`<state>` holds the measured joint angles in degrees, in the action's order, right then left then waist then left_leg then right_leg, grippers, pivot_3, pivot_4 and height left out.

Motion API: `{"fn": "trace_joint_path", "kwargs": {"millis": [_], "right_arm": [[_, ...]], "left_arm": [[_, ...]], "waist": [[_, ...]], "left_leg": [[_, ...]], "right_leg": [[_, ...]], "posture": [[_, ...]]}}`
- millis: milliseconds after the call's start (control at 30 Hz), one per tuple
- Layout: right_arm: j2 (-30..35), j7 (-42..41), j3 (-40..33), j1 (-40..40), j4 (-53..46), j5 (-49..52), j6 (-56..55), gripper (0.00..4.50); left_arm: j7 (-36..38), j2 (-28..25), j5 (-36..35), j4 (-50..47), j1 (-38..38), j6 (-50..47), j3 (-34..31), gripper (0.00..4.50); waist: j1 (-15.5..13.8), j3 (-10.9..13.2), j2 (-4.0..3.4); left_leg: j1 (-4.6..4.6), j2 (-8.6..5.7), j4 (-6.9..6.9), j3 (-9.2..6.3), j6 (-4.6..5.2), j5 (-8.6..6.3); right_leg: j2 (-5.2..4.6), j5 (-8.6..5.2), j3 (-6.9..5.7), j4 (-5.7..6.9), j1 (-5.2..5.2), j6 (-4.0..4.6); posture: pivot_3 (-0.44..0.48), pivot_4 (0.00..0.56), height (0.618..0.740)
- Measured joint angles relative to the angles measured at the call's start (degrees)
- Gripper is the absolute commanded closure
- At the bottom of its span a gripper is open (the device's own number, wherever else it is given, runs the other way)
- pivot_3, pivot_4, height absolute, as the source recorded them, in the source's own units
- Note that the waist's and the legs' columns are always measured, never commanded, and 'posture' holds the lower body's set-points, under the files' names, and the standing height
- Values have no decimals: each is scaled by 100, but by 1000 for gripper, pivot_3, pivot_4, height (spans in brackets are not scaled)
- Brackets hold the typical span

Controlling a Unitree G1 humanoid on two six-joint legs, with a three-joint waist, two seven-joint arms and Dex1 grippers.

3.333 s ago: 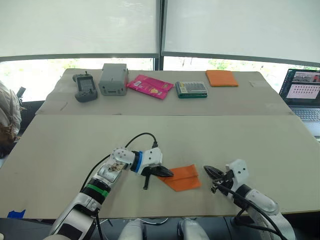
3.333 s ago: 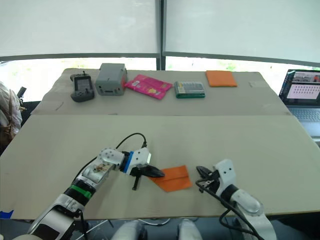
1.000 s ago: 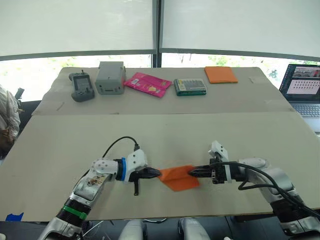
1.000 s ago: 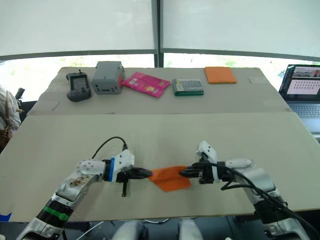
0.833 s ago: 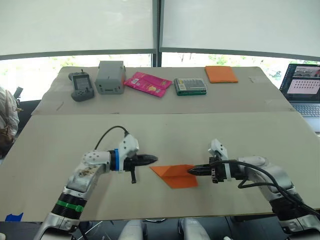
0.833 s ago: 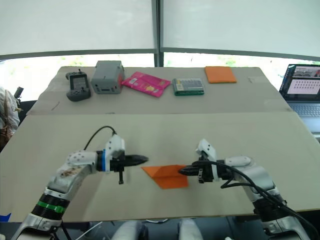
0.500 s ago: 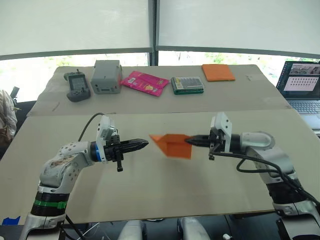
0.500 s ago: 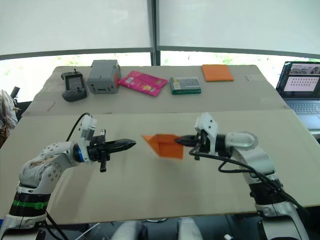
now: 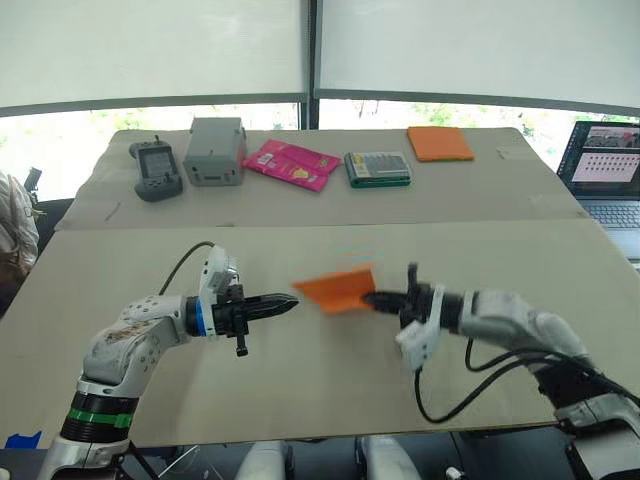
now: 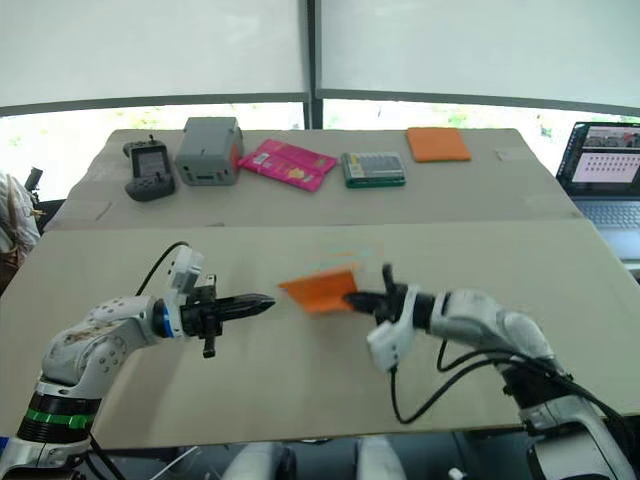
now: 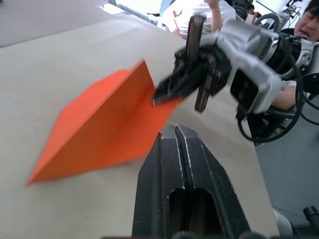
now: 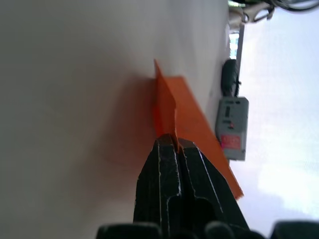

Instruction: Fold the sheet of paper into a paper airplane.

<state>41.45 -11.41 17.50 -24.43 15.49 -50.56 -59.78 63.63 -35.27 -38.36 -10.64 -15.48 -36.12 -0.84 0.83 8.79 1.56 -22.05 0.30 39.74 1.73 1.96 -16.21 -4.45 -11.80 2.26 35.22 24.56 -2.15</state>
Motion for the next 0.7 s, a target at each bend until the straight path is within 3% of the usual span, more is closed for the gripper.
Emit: {"fn": "trace_joint_path", "kwargs": {"millis": [33, 200, 333, 467, 567, 633, 700], "right_arm": [[55, 436, 9, -28, 47, -265, -85, 4476], [517, 1495, 46, -2, 421, -709, -453, 2887], [833, 1667, 0, 9, 353, -572, -665, 1449], [1115, 1537, -259, -44, 39, 188, -727, 98], [1177, 1070, -301, -286, -18, 916, -515, 39], [1088, 275, -170, -508, 125, 1846, 23, 39], [926, -661, -9, -620, 186, 2966, 749, 611]], "left_arm": [[-1, 2, 2, 15, -20, 0, 24, 4500], [39, -43, 7, 25, -2, 14, 72, 4500], [56, -100, 37, 31, 53, 82, 71, 4500], [125, -216, 253, 37, 135, 171, 135, 4500], [98, -200, 541, 77, 191, 401, 292, 4500], [-116, 90, 796, 258, 95, 611, 442, 4500], [-294, 289, 1037, 378, -15, 795, 608, 4500]], "waist": [[18, 0, 1], [12, 4, 7], [23, 5, 7], [55, 5, 8], [70, 6, 9], [65, 8, 13], [41, 16, 29]], "left_leg": [[7, 0, 1, 2, -2, 1], [25, -1, 1, 1, 1, 1], [23, 2, 1, 2, 6, -2], [25, 9, -1, 3, 9, -3], [28, 13, 0, 3, 9, -3], [33, 12, 2, 2, 10, -3], [32, 16, 4, 0, 11, -3]], "right_leg": [[1, 1, 5, 3, -5, 1], [3, 0, 7, -3, -25, 3], [4, 0, 9, -6, -24, 1], [7, 0, 11, -4, -25, 1], [8, 1, 10, -7, -30, 2], [6, 2, 9, -9, -41, 3], [7, 5, 6, -11, -43, 4]], "posture": [[0, 150, 740], [0, 150, 740], [0, 150, 740], [0, 150, 740], [0, 150, 740], [0, 150, 740], [0, 150, 740]]}}
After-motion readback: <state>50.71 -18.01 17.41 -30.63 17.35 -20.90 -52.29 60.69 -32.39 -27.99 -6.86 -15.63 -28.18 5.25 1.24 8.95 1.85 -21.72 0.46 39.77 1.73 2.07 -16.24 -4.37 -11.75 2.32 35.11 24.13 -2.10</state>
